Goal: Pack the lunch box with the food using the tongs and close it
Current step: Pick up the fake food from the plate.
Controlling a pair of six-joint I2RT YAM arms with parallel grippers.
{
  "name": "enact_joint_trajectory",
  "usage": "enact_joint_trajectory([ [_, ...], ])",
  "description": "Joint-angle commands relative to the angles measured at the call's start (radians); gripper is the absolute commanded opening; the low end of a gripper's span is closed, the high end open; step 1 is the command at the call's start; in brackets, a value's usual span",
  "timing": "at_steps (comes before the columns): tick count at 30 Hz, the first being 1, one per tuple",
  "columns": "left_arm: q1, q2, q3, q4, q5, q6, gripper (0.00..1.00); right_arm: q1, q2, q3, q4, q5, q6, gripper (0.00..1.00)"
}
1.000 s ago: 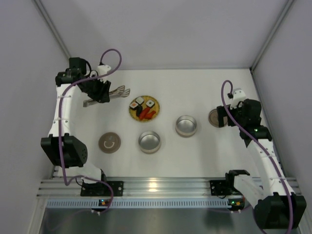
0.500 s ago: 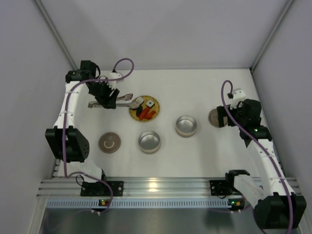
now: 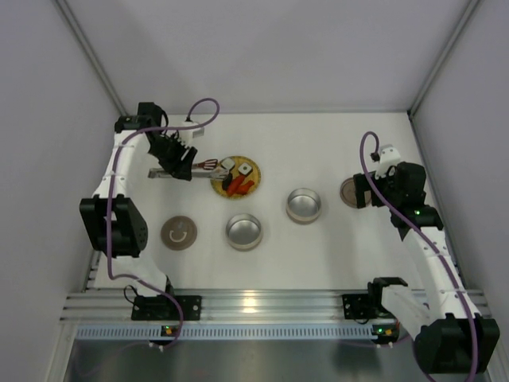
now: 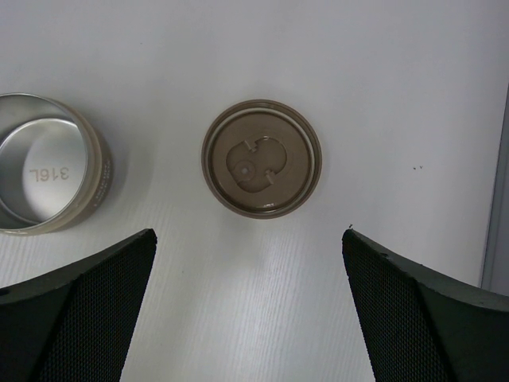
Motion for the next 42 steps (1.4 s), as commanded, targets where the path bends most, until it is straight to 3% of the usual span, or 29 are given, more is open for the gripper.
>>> enact_joint_trajectory([
  [1, 0.0, 0.024, 0.0, 0.06, 0.001, -0.028, 0.58, 0.014, 0.0, 0.0, 0.062, 0.006, -0.003, 0.99],
  [9, 0.0, 0.059, -0.009, 0.131, -0.072, -0.068, 0.57, 0.012, 0.008, 0.002, 0.06, 0.006, -0.003, 0.99],
  [25, 0.0, 0.091, -0.026, 0.131, -0.051, -0.067, 0.56, 0.014, 0.017, 0.002, 0.066, 0.017, -0.006, 0.99],
  [35, -0.001, 0.064, -0.028, 0.146, -0.056, -0.082, 0.39, 0.012, 0.019, 0.0, 0.068, 0.017, -0.004, 0.99],
  [42, 0.0, 0.01, -0.002, 0.143, -0.066, -0.085, 0.19, 0.014, 0.014, 0.003, 0.065, 0.017, -0.004, 0.99],
])
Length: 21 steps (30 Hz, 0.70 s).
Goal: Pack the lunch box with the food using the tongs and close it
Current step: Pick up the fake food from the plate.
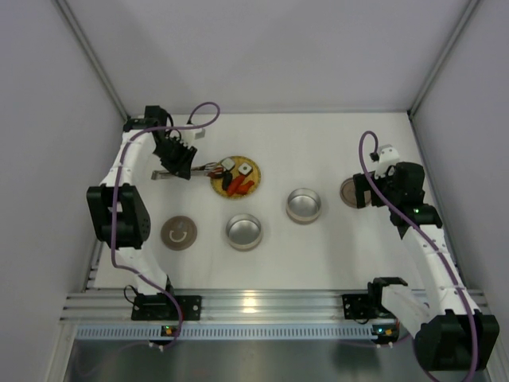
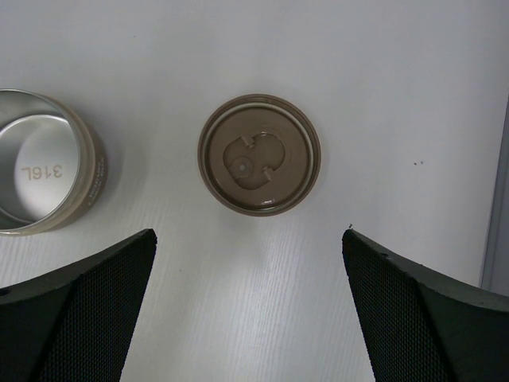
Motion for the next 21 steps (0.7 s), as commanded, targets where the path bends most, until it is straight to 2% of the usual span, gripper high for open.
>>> enact_joint_trajectory([
  [1, 0.0, -0.096, 0.034, 0.015, 0.013, -0.003, 0.14, 0.014, -0.007, 0.005, 0.063, 0.006, -0.004, 0.99],
  [6, 0.0, -0.218, 0.039, -0.019, 0.024, 0.063, 0.01, 0.012, -0.01, 0.011, 0.056, 0.002, -0.004, 0.99],
  [9, 0.0, -0.277, 0.041, -0.075, 0.016, 0.127, 0.0, 0.012, -0.013, 0.023, 0.044, 0.0, -0.007, 0.99],
  [12, -0.058, -0.335, 0.008, -0.121, -0.005, 0.204, 0.0, 0.012, -0.015, 0.043, 0.025, 0.0, -0.011, 0.99],
  [17, -0.15, -0.511, -0.145, -0.12, -0.054, 0.307, 0.0, 0.012, -0.013, 0.087, -0.016, -0.013, -0.017, 0.99],
  [21, -0.295, -0.62, -0.252, -0.077, -0.142, 0.333, 0.0, 0.012, -0.013, 0.104, -0.033, -0.018, -0.022, 0.99],
])
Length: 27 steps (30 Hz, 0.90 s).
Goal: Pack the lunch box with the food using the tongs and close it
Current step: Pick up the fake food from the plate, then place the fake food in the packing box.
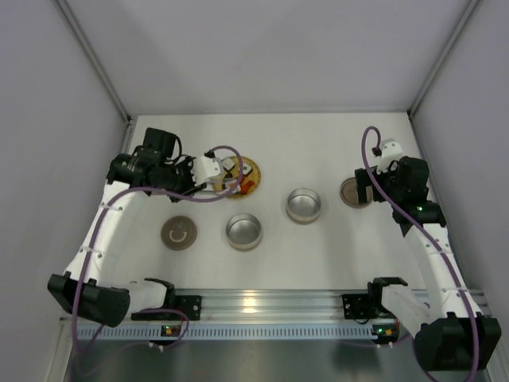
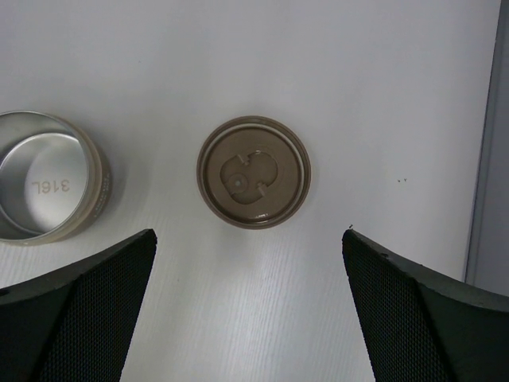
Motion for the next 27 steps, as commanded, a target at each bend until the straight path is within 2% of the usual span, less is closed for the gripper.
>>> enact_joint_trajectory([
  [1, -0.096, -0.08, -0.059, 0.004, -0.078, 0.078, 0.0, 0.012, -0.011, 0.053, -0.015, -0.013, -0.013, 0.99],
  [9, -0.297, -0.116, -0.079, -0.076, -0.238, 0.121, 0.03, 0.014, 0.001, 0.05, -0.006, -0.019, 0.002, 0.99],
  [13, -0.392, -0.116, -0.118, -0.093, -0.394, 0.113, 0.06, 0.014, 0.01, 0.05, -0.001, -0.019, 0.004, 0.99],
  [17, -0.503, -0.115, -0.142, -0.076, -0.493, 0.084, 0.07, 0.012, 0.012, 0.053, 0.001, -0.019, 0.004, 1.0],
  [27, -0.609, -0.087, -0.155, -0.046, -0.603, 0.05, 0.11, 0.012, 0.01, 0.049, 0.01, -0.02, 0.009, 0.99],
])
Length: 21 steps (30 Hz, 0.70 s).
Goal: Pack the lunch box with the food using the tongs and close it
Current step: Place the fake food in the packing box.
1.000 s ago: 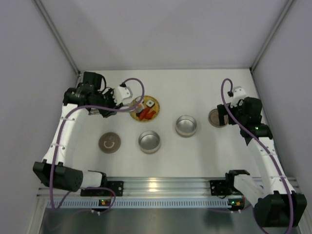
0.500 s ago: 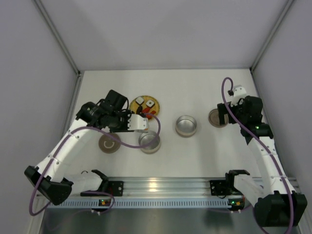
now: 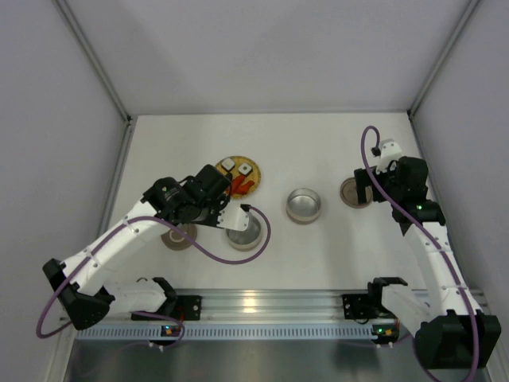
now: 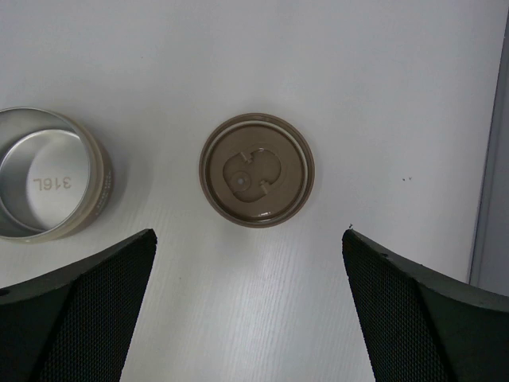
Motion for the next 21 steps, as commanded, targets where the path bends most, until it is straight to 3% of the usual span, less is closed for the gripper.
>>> enact_joint_trajectory([
  [1, -0.022, 0.006, -0.002, 0.03, -0.066, -0.019, 0.11, 0.014, -0.002, 0.038, 0.018, -0.013, 0.008, 0.99],
  [10, -0.11, 0.027, -0.022, 0.027, -0.092, -0.048, 0.17, 0.014, 0.001, 0.033, 0.022, -0.013, 0.006, 0.99],
  [21, -0.145, 0.04, -0.081, 0.061, -0.162, -0.029, 0.38, 0.014, -0.005, 0.012, 0.034, -0.017, 0.009, 0.99],
])
